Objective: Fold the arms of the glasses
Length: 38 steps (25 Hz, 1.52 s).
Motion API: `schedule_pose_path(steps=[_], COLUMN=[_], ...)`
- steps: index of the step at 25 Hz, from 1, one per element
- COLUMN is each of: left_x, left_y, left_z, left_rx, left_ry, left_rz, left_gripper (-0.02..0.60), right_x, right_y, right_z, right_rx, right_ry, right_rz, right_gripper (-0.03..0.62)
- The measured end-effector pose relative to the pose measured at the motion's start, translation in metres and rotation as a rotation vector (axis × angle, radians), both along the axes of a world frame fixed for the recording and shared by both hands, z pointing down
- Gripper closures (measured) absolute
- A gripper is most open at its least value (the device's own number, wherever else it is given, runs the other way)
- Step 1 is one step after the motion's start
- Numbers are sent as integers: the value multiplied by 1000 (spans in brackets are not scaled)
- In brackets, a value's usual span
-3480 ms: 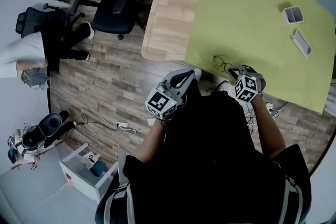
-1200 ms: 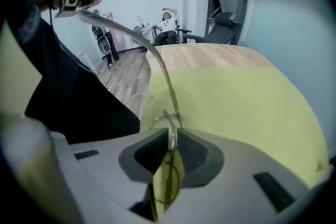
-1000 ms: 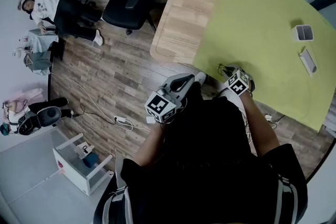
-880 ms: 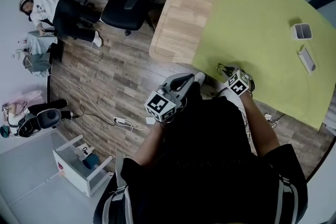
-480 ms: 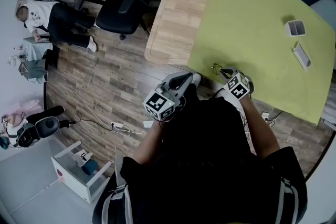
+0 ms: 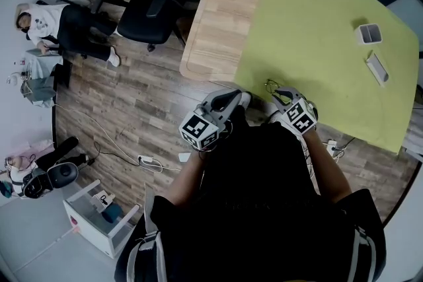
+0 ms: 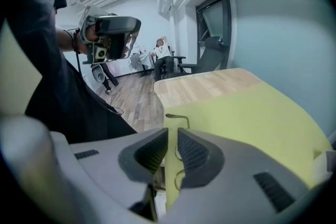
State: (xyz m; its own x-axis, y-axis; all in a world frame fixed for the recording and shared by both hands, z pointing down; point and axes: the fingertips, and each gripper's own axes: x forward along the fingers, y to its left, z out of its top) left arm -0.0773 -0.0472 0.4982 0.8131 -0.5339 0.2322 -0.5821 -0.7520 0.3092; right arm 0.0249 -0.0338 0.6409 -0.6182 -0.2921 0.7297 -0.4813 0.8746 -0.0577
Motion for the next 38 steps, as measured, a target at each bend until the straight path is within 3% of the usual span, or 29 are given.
schedule_pose_path(steps=[22,38], left_x=[-9,3], left_y=[-3,-5], left_z=[6,6], left_rx=[-21,-21], left_ry=[6,4], left_rz=[-4,21], left_gripper=[565,565], right_x=[-15,24], right_y=[-11,-3], right_z=[-26,-11], right_rx=[31,-55], right_ry=[3,-19], right_rz=[87,208], right_gripper=[511,542])
